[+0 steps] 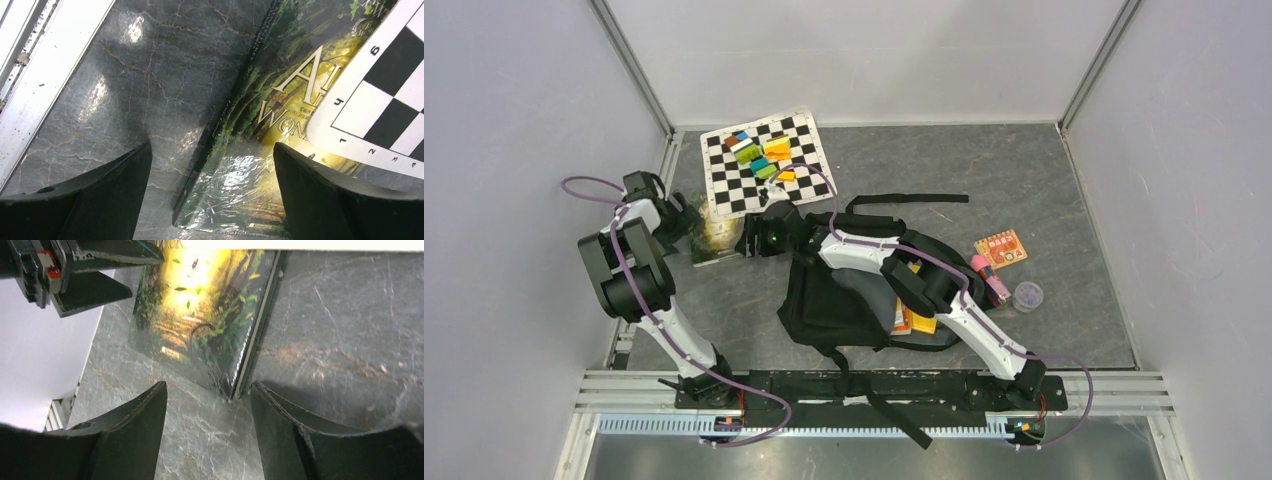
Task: Pack the student bag
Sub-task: Pick up the book from the center of the board.
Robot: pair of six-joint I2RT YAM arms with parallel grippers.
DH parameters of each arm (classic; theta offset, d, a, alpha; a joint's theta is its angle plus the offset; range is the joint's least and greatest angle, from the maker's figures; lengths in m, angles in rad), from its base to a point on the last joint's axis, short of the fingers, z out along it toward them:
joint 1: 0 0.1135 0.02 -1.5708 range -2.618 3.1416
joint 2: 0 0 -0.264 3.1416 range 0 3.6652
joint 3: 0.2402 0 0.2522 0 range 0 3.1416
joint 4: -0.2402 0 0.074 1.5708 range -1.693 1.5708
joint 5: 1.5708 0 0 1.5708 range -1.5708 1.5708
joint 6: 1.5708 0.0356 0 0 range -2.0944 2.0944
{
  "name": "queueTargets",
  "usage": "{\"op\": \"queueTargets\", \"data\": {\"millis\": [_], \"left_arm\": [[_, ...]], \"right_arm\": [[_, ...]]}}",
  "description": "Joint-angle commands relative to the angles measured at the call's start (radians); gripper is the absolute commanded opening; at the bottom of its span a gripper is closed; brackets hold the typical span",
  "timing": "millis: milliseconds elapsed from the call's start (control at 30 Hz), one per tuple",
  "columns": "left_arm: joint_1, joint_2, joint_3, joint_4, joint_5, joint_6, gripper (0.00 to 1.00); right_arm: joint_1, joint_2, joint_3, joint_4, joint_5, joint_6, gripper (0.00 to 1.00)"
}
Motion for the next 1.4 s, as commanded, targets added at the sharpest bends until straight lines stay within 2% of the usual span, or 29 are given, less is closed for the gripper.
{"op": "queueTargets", "data": {"millis": [0,233,367,633,900,1100,1367], "left_arm": [[-0.003,0.051,0.018,0.035,0.047,0.042,0.93],[-0.015,0.093,0.032,-0.022,0.189,0.015,0.84],[-0.043,0.018,-0.014,-0.048,0.188,0.0,0.77],[-0.057,-0.206,-0.219,-0.045,0.287,-0.044,0.76],[-0.069,-0.449,-0.408,-0.027,0.397,-0.105,0.76],[-0.106,-0.559,-0.464,-0.045,0.441,-0.134,0.76],[-0.237,-0.707,-0.506,-0.053,0.434,-0.217,0.76]], "right_arm": [[-0.017,0.072,0.083,0.085,-0.056,0.033,0.66],[-0.018,0.122,0.125,0.21,-0.228,0.05,0.65],[-0.012,0.082,0.087,0.291,-0.311,0.053,0.63],[-0.005,-0.188,-0.225,0.318,-0.282,-0.053,0.62],[0.01,-0.347,-0.363,0.309,-0.31,-0.093,0.6],[0.025,-0.467,-0.472,0.28,-0.267,-0.116,0.59],[0.028,-0.644,-0.649,0.191,-0.196,-0.168,0.59]]}}
